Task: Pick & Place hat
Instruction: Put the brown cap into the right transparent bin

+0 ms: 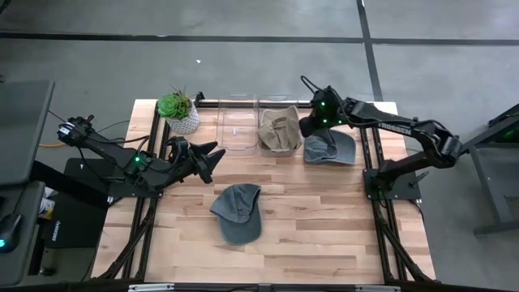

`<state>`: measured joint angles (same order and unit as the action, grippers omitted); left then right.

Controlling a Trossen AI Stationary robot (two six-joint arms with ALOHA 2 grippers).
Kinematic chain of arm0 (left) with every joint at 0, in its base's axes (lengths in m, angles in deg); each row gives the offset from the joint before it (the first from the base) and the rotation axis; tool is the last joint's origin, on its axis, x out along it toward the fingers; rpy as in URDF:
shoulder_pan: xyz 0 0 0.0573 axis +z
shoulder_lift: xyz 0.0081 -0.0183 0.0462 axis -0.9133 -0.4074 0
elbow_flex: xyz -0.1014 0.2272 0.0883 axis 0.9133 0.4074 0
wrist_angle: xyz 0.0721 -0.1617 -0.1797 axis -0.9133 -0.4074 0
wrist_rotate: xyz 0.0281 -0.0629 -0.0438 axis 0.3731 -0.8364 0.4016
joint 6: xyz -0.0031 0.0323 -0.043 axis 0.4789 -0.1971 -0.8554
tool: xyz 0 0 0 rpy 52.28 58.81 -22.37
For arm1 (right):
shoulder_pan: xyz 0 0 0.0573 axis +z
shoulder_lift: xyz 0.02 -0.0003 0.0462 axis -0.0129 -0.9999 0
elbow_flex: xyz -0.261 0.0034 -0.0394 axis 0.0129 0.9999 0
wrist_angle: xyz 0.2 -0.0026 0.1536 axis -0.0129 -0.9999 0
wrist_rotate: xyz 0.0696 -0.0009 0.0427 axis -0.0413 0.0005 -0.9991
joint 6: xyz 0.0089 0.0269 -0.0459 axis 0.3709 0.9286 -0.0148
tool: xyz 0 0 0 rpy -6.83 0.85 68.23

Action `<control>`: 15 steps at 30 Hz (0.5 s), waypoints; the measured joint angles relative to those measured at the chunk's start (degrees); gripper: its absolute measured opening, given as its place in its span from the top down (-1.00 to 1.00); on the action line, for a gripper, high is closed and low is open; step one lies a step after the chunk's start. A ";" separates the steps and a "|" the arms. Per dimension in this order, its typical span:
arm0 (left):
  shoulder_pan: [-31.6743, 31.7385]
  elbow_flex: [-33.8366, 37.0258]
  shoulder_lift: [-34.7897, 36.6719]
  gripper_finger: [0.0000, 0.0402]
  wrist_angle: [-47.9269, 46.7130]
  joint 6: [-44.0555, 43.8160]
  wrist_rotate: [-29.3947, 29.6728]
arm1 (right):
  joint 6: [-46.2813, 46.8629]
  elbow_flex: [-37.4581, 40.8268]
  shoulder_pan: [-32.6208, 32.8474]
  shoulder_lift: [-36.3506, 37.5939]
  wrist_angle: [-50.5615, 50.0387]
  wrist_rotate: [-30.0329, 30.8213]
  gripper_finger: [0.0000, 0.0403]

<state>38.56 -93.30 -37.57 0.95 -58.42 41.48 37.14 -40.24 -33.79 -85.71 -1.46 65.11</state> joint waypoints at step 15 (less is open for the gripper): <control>0.00 0.00 0.00 -0.20 0.01 -0.06 -0.75 | 1.73 -0.02 0.45 -2.71 4.79 -0.83 1.00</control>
<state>38.56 -93.30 -37.57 0.97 -58.49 40.73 38.86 -40.26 -33.35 -88.42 3.33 64.28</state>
